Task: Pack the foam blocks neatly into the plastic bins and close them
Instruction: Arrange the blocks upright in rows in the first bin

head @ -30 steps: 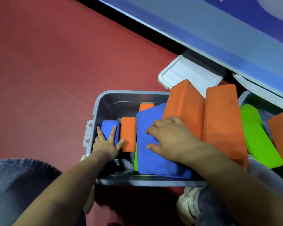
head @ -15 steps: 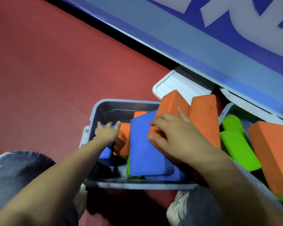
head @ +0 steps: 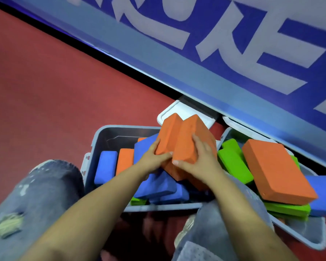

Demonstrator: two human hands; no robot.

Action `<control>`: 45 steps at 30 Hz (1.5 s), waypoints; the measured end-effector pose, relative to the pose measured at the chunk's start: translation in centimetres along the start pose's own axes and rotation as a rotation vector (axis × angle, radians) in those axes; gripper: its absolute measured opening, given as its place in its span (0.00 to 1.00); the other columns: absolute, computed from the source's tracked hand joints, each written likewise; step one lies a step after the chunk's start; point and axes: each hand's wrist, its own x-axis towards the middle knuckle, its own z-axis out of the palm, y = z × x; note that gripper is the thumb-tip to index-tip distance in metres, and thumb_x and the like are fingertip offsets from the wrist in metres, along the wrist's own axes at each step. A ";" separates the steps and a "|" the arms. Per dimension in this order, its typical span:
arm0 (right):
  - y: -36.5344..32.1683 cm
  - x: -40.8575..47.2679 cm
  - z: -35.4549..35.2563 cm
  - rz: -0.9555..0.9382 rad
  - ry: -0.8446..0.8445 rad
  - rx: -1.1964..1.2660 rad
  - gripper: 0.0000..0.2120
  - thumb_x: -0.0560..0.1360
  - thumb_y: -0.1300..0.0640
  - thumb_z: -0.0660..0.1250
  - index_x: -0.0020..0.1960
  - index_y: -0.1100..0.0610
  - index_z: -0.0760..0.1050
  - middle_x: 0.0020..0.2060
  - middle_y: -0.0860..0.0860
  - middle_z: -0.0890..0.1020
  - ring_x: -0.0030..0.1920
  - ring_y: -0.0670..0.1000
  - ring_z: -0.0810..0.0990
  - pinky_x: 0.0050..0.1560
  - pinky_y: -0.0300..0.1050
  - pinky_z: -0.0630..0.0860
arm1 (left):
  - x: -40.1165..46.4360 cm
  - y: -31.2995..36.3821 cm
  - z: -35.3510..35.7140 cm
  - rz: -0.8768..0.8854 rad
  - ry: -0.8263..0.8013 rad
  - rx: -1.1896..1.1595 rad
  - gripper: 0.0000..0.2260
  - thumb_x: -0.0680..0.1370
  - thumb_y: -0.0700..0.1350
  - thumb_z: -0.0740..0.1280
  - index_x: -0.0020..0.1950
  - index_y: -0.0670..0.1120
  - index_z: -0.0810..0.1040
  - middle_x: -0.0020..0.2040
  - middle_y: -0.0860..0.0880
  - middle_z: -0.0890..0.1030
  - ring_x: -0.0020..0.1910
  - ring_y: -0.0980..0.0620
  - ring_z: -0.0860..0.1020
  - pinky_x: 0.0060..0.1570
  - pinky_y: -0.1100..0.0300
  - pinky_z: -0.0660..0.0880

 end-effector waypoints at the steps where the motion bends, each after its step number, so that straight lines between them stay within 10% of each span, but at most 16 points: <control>1: 0.0 -0.4 0.5 -0.042 -0.043 -0.072 0.50 0.63 0.42 0.76 0.76 0.40 0.50 0.77 0.54 0.48 0.76 0.54 0.50 0.74 0.51 0.56 | -0.3 -0.1 0.0 0.016 0.019 -0.042 0.36 0.72 0.55 0.73 0.75 0.63 0.57 0.67 0.54 0.73 0.59 0.50 0.75 0.49 0.56 0.74; 14: 0.1 -1.2 2.0 -0.571 0.205 -0.172 0.35 0.64 0.69 0.73 0.61 0.41 0.65 0.75 0.44 0.50 0.75 0.49 0.52 0.72 0.50 0.56 | -3.4 2.0 -7.9 0.101 0.060 -0.326 0.22 0.76 0.45 0.68 0.68 0.60 0.69 0.56 0.49 0.77 0.41 0.48 0.79 0.39 0.54 0.80; 21: -1.9 -0.4 6.8 -0.652 -0.051 -0.261 0.33 0.66 0.50 0.76 0.65 0.41 0.63 0.74 0.39 0.39 0.75 0.45 0.42 0.74 0.54 0.45 | -4.8 1.3 -14.1 0.064 0.215 -0.223 0.22 0.72 0.46 0.72 0.63 0.60 0.72 0.61 0.50 0.75 0.58 0.43 0.77 0.46 0.44 0.81; 29: -5.7 2.8 10.8 -0.736 0.032 -0.146 0.28 0.63 0.56 0.79 0.56 0.49 0.67 0.76 0.53 0.55 0.75 0.60 0.55 0.71 0.64 0.57 | -5.0 0.1 -17.8 0.161 0.441 -0.244 0.27 0.74 0.47 0.70 0.71 0.59 0.67 0.63 0.49 0.74 0.54 0.45 0.79 0.36 0.54 0.81; 32: -7.8 4.4 12.8 -0.687 -0.016 -0.103 0.30 0.66 0.55 0.77 0.64 0.53 0.69 0.76 0.52 0.52 0.76 0.58 0.54 0.71 0.60 0.61 | -4.5 -0.2 -20.0 0.212 0.549 -0.193 0.29 0.73 0.46 0.71 0.72 0.59 0.67 0.64 0.51 0.72 0.54 0.47 0.78 0.37 0.54 0.82; 38: -10.0 7.7 16.7 -0.401 -0.155 0.013 0.54 0.66 0.47 0.76 0.77 0.54 0.43 0.77 0.53 0.52 0.75 0.52 0.55 0.72 0.52 0.61 | -2.9 -1.6 -21.3 0.137 0.694 -0.015 0.32 0.61 0.62 0.69 0.63 0.72 0.63 0.60 0.49 0.74 0.52 0.45 0.79 0.48 0.45 0.80; 45: -11.0 9.4 18.5 -0.350 -0.098 0.132 0.48 0.69 0.55 0.75 0.77 0.57 0.47 0.76 0.52 0.55 0.75 0.50 0.56 0.69 0.37 0.56 | -1.7 -0.7 -22.3 0.188 0.802 0.205 0.30 0.68 0.60 0.68 0.68 0.71 0.63 0.53 0.51 0.68 0.45 0.48 0.78 0.47 0.54 0.77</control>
